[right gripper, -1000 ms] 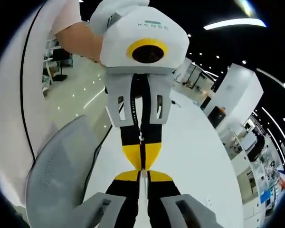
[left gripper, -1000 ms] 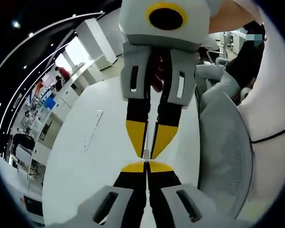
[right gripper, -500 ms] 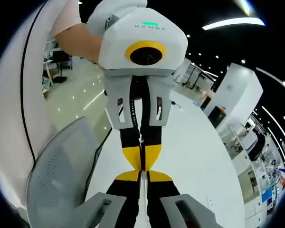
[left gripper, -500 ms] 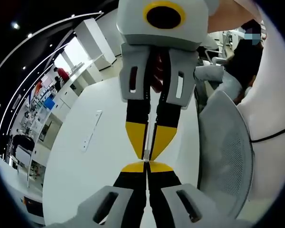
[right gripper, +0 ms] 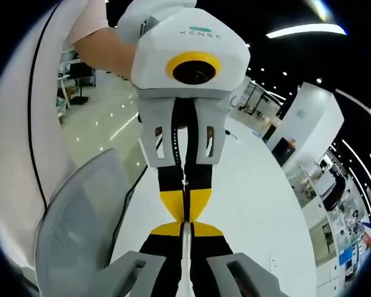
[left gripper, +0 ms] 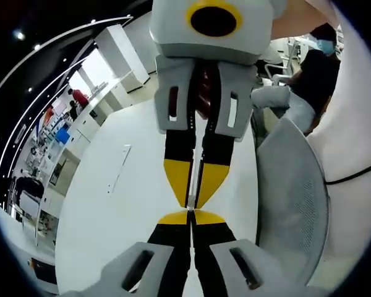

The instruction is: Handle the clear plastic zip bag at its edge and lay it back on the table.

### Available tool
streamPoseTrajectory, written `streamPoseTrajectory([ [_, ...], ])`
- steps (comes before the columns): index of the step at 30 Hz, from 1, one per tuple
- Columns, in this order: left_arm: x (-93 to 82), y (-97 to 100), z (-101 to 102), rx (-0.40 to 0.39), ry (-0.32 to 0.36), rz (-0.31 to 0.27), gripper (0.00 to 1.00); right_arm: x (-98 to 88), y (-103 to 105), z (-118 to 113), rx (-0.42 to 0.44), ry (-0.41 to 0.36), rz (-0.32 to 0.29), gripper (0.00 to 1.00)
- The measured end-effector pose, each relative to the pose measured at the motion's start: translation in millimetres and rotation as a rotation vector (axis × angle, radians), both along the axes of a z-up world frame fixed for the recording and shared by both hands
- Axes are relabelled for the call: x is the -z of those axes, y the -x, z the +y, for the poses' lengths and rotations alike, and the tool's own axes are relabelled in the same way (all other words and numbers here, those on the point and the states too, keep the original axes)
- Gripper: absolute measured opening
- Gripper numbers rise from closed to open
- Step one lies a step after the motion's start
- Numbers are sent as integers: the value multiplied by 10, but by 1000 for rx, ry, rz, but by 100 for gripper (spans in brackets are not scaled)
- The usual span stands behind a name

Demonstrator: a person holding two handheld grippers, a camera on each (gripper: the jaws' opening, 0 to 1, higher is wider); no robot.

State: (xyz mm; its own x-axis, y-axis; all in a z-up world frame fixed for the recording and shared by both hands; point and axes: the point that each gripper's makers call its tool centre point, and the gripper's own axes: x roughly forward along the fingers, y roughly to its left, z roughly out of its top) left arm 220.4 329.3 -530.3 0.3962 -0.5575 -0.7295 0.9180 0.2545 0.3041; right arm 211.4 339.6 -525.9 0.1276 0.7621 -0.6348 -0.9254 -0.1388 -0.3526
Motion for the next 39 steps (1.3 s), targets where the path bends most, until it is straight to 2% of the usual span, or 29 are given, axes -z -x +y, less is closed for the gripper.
streamPoseTrajectory([
  [13,35,31,0,11,-8,-2,0,38,22,-21,-16,31,-22,0],
  [23,28,23,-1,19,5,-11,0,29,21,-52,-7,26,-19,0],
  [39,72,9,50,21,-14,-15,0,70,-22,-268,21,50,-18,0],
])
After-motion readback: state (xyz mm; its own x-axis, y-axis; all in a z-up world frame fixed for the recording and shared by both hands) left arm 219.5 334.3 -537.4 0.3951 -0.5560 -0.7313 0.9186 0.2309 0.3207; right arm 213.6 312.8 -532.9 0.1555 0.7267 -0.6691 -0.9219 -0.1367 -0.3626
